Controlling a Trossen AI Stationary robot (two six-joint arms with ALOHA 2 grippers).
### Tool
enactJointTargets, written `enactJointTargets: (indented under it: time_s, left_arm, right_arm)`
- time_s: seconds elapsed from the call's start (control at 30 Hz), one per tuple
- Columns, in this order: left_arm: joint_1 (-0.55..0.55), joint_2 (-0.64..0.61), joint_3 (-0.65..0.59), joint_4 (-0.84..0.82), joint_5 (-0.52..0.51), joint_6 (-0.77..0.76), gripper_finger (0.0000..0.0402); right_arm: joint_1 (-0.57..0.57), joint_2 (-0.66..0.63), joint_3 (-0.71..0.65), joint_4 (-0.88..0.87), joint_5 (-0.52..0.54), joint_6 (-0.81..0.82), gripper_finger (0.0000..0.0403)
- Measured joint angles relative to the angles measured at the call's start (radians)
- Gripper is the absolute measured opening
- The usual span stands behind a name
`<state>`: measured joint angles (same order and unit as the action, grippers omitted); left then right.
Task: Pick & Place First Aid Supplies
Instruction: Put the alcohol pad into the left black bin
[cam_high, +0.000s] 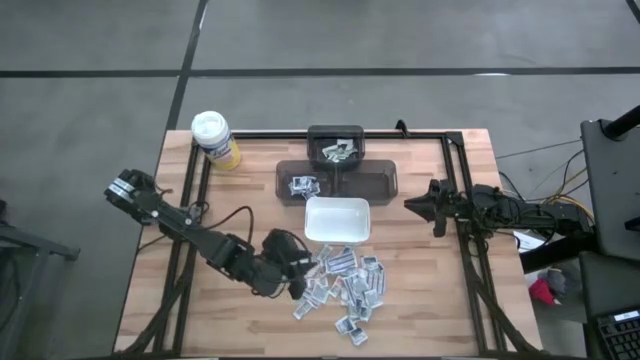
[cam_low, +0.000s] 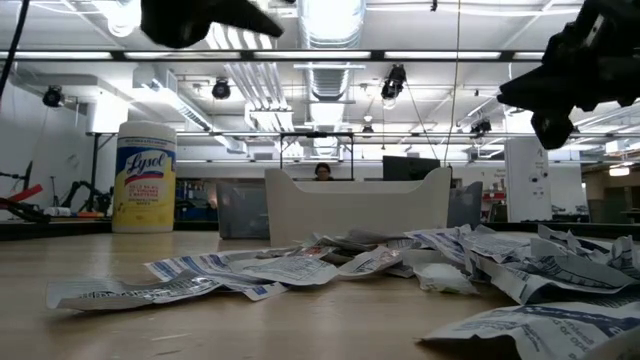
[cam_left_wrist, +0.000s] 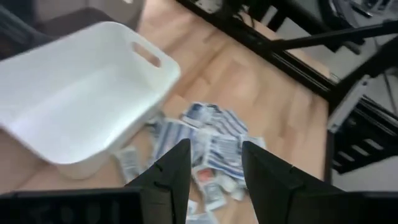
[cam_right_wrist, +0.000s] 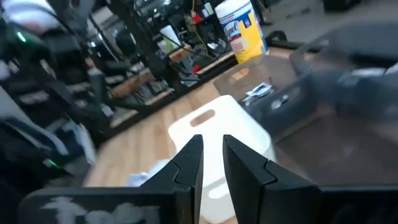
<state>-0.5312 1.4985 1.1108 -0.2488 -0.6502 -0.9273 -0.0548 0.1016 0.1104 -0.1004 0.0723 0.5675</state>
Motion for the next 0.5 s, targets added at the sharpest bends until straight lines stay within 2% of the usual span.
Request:
enactJointTargets:
  time_s: [0.13, 0.3, 0.4, 0.5]
  left_arm:
    - [0.000, -0.072, -0.129, 0.101, -0.005, 0.012, 0.0136]
    - [0.000, -0.162, -0.347, 0.427, 0.033, 0.118, 0.0136]
    - [0.001, -0.206, -0.475, 0.604, 0.080, 0.170, 0.0136]
    - [0.001, -0.244, -0.581, 0.699, 0.098, 0.175, 0.0136]
  right_arm:
    - [0.000, 0.000, 0.000, 0.072, -0.063, 0.030, 0.0059]
    - [0.019, 0.015, 0.000, 0.265, -0.188, 0.034, 0.0059]
    - [0.051, 0.042, 0.009, 0.316, -0.202, 0.035, 0.0059]
    - [0.090, 0.097, 0.051, 0.315, -0.202, 0.035, 0.0059]
